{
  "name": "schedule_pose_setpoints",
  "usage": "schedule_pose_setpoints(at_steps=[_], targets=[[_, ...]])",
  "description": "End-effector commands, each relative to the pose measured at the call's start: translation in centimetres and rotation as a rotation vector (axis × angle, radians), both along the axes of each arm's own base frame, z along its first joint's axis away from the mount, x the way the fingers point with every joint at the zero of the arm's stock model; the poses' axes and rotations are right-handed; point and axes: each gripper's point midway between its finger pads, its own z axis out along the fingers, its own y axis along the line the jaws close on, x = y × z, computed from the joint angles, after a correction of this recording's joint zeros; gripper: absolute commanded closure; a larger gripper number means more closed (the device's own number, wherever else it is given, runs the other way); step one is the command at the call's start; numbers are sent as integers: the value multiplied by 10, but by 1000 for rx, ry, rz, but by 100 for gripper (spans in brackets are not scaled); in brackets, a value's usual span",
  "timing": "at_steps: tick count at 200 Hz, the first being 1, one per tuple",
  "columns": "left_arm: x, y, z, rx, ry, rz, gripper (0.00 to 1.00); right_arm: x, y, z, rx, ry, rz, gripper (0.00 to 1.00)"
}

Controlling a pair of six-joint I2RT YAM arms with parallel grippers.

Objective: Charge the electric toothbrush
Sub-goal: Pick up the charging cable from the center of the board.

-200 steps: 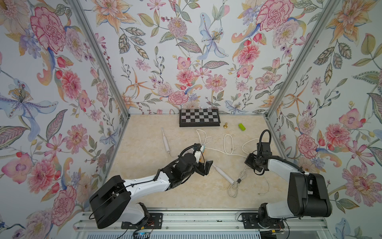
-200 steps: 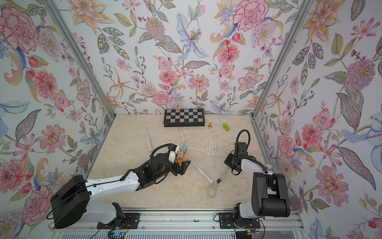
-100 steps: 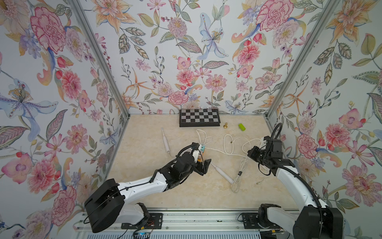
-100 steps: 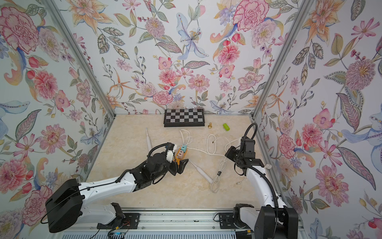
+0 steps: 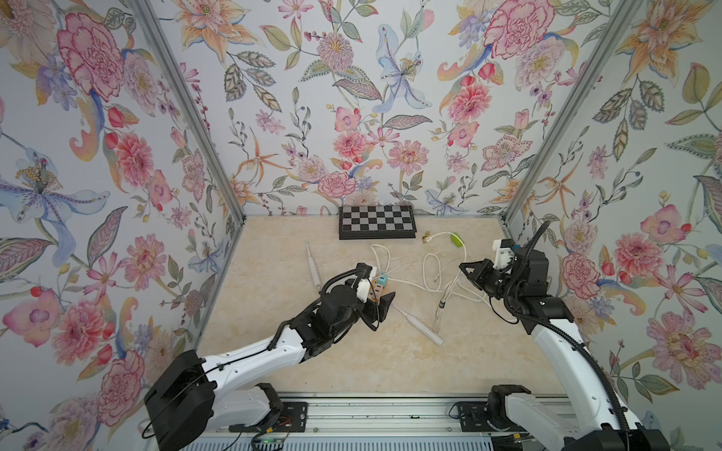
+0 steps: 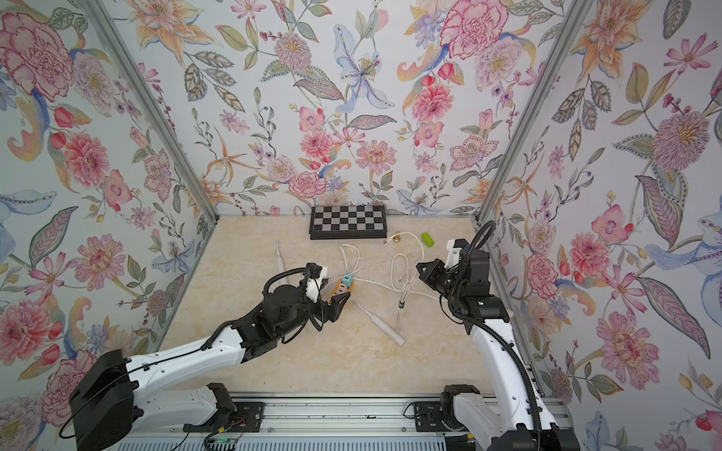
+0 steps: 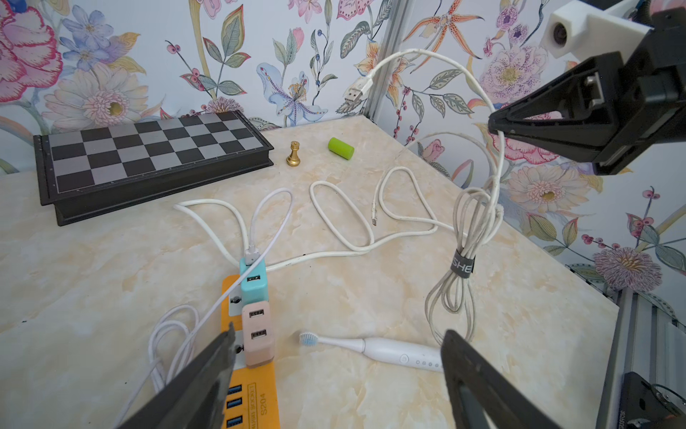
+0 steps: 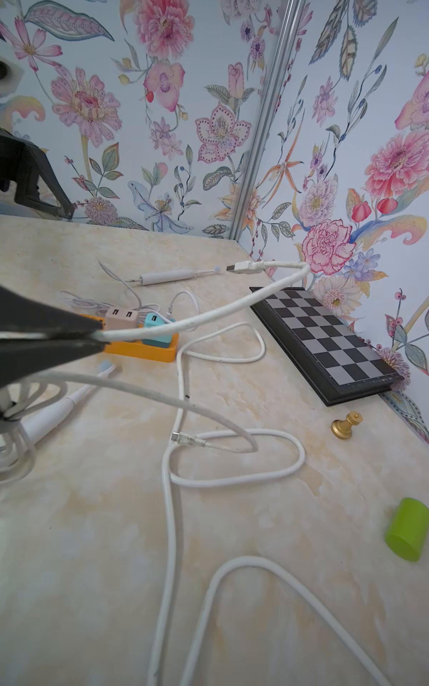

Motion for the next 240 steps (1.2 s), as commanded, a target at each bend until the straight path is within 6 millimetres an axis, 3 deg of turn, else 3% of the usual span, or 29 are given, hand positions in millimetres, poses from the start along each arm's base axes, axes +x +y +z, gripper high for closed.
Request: schedule_pose_setpoints(at_steps=[1,31,70,86,154,187,205,240], targets=[[10,-1,21,8,-50,-1,18,-5,20,28,37,-45,66,100],[18,-2,47,0,-152,-22,22,-11,38,35,28,-77,172,100],[35,8,60,29,-214,-73,25,-28,61,51,5,-166,343,100],[31,9,66,43,-254,-113,24,-34,67,51,-13,-195,395,100],[14,26,66,86,-328,-176,27,-61,87,51,-112,-357,605,100],[8,21,66,114,-325,-240,30,-72,96,55,-145,-426,670,100],[11,23,70,117,-335,-225,31,-76,98,56,-158,-443,680,100],[23,26,79,100,-336,-163,42,-81,102,56,-170,-459,694,100]])
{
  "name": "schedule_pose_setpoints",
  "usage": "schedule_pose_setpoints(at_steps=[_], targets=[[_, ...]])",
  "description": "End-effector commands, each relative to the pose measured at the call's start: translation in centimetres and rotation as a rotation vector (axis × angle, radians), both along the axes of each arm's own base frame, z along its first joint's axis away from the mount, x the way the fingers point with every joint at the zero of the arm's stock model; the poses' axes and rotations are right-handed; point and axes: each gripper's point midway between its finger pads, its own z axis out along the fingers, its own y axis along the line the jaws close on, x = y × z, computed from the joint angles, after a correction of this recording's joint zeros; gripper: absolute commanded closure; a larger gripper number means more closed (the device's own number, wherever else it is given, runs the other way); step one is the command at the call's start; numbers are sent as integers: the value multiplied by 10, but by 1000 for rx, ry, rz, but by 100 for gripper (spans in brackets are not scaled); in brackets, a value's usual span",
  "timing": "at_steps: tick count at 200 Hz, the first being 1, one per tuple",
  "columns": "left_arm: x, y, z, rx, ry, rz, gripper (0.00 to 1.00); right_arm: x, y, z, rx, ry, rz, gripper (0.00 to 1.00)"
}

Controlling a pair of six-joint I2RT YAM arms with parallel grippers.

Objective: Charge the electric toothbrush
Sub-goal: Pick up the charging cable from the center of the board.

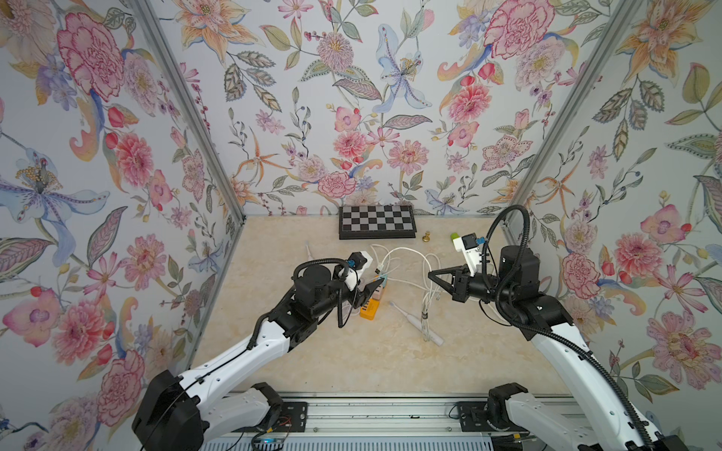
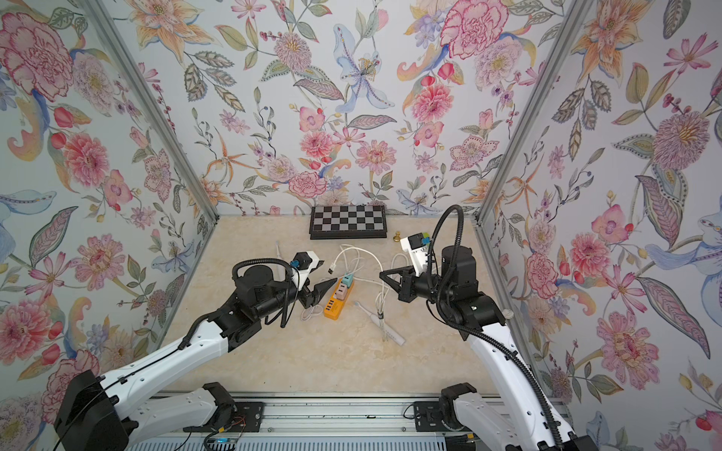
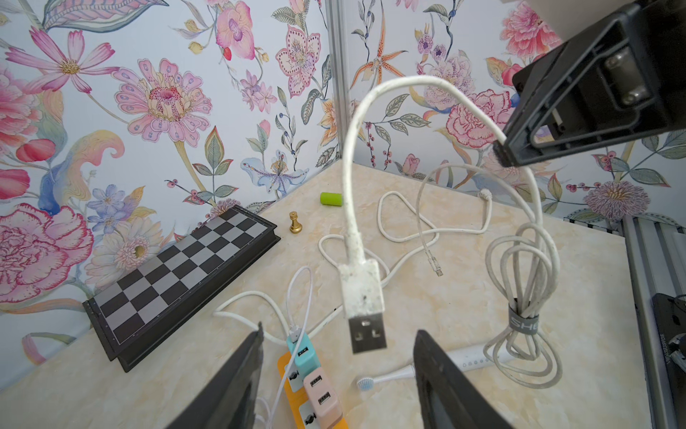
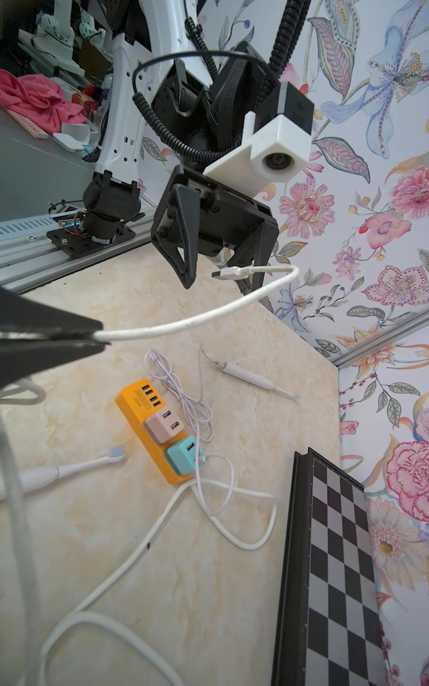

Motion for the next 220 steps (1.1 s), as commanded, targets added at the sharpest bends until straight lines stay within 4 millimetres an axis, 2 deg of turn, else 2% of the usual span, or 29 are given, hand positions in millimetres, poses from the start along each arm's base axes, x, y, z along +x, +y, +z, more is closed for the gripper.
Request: schedule_pose_setpoints(at_steps=[1,51,129,171,194,220], targets=[[10,3,17,-17,-28,30,42,-7,3,2,-16,-54,31,100],[6,-4,23,-52,-39,-9,52,-7,6,-2,-27,-52,31,100],[-3,0,26,-69,-53,-30,54,0,-1,-5,-47,-52,-33,100],[-2,18,24,-75,-75,59,53,2,-3,2,-41,-59,-62,100],[-1,17,23,-65,-81,55,52,1,-2,4,-34,-54,-57,100],[2,5,20,-46,-60,17,50,-1,1,7,-28,-57,-47,100]])
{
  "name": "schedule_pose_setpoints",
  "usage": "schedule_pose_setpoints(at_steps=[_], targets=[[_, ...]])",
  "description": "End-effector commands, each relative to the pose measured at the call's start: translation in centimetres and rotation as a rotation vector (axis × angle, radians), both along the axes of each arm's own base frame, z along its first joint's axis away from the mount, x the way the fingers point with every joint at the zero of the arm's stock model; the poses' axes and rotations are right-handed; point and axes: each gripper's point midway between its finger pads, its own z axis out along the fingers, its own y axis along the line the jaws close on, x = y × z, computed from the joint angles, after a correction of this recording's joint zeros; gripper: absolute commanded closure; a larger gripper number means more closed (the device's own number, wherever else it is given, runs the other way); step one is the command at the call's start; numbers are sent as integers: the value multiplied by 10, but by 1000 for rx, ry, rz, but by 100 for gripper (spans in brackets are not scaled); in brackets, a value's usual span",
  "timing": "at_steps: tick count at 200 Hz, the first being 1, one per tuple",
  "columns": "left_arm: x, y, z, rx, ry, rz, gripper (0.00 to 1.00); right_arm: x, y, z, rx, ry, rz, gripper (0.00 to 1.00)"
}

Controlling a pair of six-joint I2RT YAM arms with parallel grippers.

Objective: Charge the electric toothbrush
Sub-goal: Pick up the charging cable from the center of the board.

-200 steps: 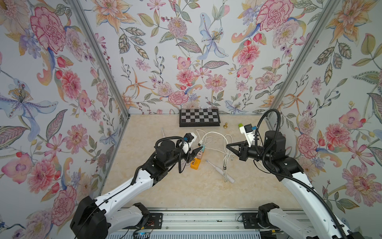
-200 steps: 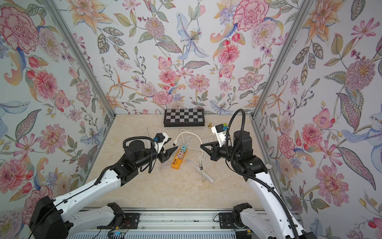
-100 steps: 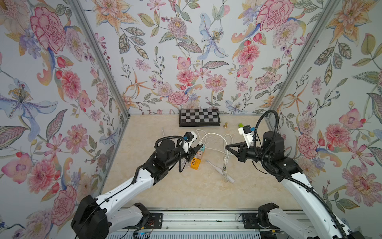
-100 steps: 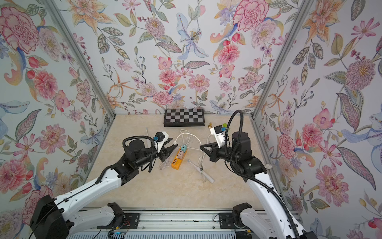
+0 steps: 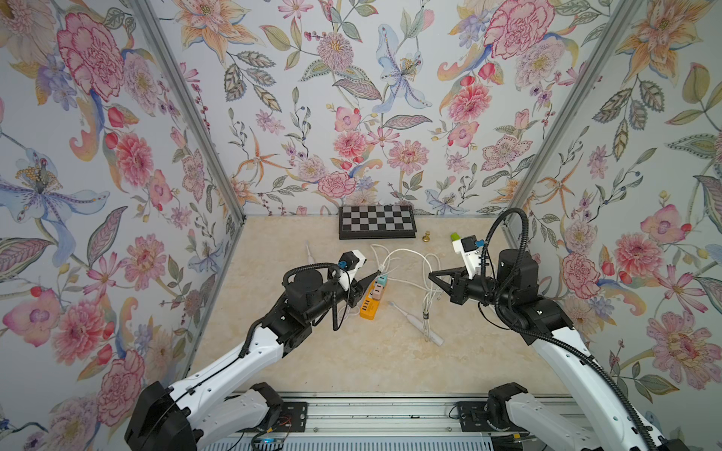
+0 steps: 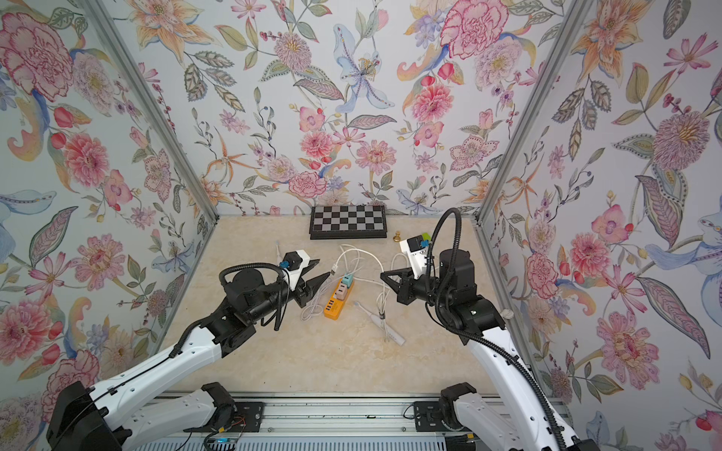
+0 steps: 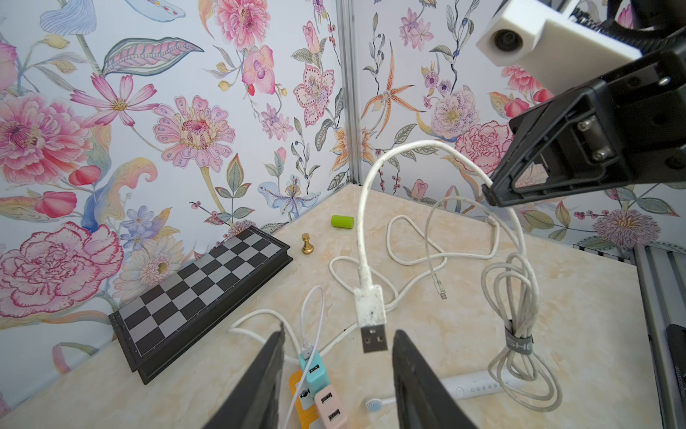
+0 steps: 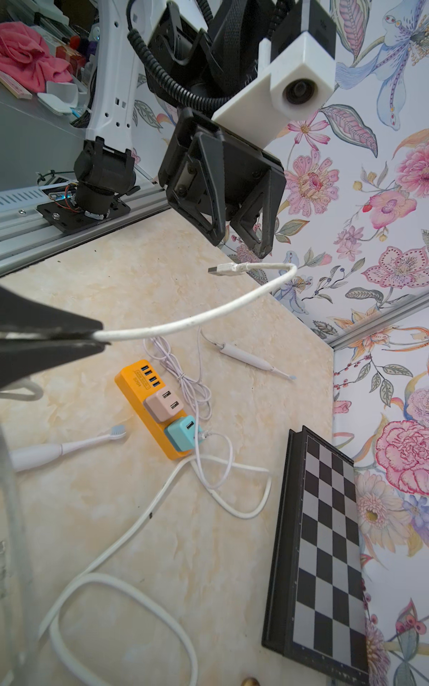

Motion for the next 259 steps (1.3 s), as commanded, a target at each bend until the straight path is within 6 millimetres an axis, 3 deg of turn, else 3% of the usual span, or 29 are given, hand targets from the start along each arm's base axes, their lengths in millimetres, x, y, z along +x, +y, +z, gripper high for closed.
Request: schedule_pose_setpoints(at_steps=[1,55,81,137,152,259], targets=[[7,-5,2,10,-5,-9,50,-5,3,14,17,-33,11,100],[15,-20,2,14,-1,-24,54,-5,4,12,12,-29,10,100],[18,-18,-2,30,3,-3,64,-4,4,11,7,-32,5,100],[20,-20,-3,36,6,-4,68,-4,5,7,4,-25,9,100],[19,-21,0,26,0,-7,76,-4,5,5,2,-20,9,100],[19,-15,1,45,-19,21,88,-2,1,1,-3,3,-25,98]])
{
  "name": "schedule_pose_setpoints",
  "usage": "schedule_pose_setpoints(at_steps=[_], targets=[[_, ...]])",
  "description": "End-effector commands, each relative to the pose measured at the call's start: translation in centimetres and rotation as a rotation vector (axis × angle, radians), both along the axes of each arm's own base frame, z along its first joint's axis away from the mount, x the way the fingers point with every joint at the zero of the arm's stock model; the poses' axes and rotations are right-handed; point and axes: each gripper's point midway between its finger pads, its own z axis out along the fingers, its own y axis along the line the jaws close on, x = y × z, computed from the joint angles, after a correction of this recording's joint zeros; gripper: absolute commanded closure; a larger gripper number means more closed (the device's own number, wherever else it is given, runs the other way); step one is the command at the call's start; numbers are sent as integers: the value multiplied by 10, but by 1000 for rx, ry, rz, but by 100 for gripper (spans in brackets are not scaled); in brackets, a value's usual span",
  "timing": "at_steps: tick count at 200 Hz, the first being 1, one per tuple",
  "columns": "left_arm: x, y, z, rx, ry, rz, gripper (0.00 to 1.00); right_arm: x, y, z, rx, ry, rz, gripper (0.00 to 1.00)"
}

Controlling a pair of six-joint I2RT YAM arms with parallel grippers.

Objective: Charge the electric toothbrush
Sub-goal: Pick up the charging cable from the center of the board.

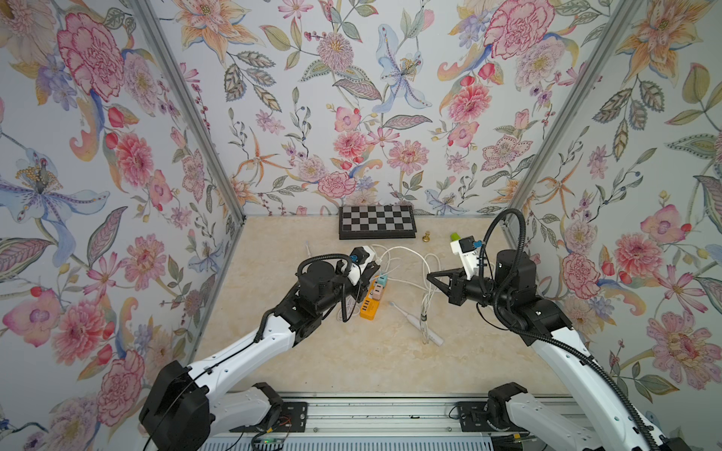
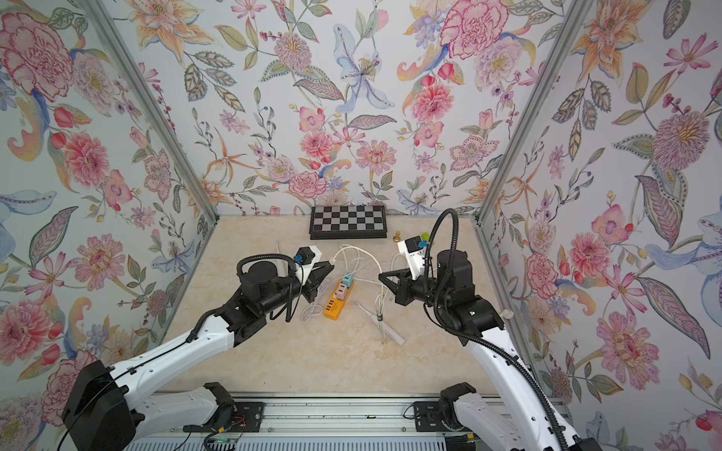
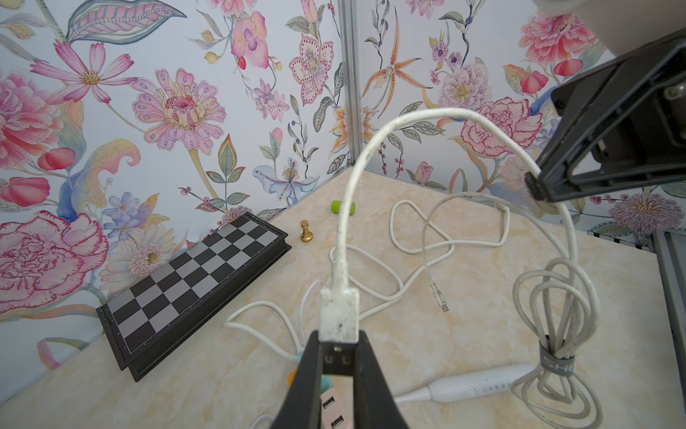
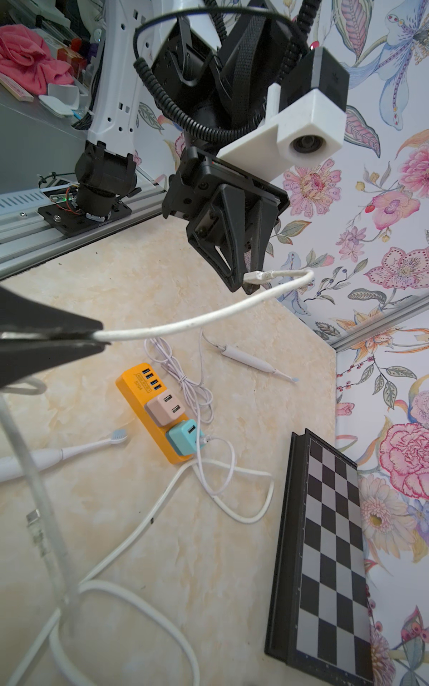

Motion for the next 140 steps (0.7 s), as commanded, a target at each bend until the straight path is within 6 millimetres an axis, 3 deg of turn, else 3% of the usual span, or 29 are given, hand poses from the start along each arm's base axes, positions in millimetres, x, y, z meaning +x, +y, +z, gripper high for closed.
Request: schedule_pose_setpoints(at_steps=[1,30,50,77,119,140], targets=[[1,3,16,1,-52,22,88,-1,-2,2,1,-1,-21,96],[10,8,14,11,-44,75,90,1,-7,7,14,26,-67,56],[15,6,8,33,-26,89,90,1,-9,23,55,40,-111,43],[16,2,2,68,-18,90,90,-1,6,40,114,95,-136,37],[7,-9,-1,103,-22,60,91,-1,71,24,74,196,-89,36],[2,-12,-1,105,-19,38,90,13,84,16,64,222,-104,40]])
